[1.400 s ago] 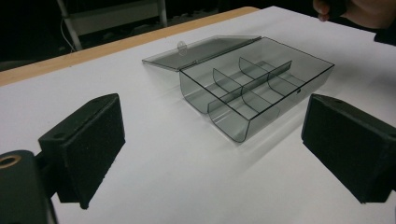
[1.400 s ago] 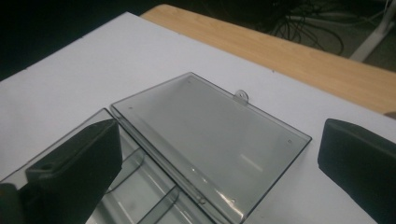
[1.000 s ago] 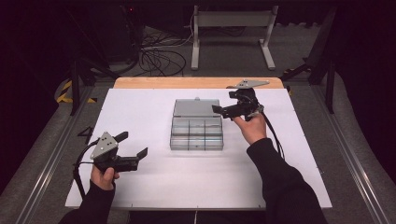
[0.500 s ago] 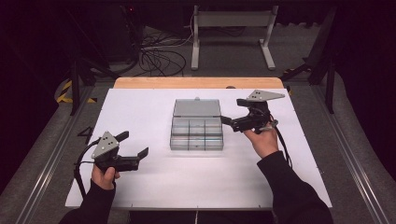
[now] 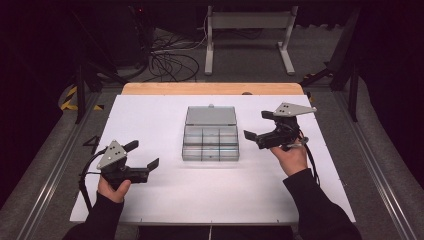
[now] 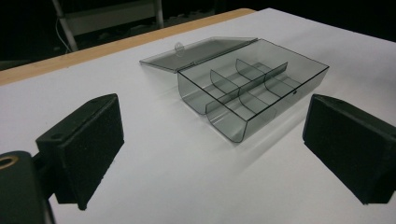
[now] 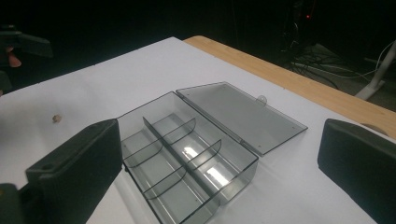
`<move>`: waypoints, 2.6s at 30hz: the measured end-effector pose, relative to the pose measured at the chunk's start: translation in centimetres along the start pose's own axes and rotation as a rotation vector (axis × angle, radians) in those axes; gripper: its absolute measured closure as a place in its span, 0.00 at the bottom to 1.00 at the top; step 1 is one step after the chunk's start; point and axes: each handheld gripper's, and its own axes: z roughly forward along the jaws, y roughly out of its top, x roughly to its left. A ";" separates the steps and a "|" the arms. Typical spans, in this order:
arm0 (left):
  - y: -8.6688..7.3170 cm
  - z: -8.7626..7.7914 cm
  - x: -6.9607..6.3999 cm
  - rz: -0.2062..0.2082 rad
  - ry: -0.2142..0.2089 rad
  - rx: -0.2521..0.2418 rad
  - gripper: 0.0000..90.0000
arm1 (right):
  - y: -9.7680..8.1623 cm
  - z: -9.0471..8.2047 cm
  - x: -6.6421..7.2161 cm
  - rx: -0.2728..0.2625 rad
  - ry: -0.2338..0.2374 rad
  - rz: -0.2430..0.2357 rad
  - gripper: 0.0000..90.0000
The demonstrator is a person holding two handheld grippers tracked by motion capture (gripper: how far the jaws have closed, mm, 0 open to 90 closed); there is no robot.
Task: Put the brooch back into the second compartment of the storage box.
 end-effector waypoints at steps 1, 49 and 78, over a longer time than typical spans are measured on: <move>0.0 0.0 0.0 -0.004 -0.003 0.001 0.07 | -0.1 -0.1 0.1 0.001 0.002 -0.006 0.00; -0.2 -0.8 1.1 0.033 -0.033 0.107 0.16 | -10.8 -3.2 2.0 0.087 -0.006 0.005 0.00; -1.5 -0.4 2.5 0.074 -0.046 0.426 0.37 | -10.9 -3.1 2.2 0.080 0.017 0.007 0.00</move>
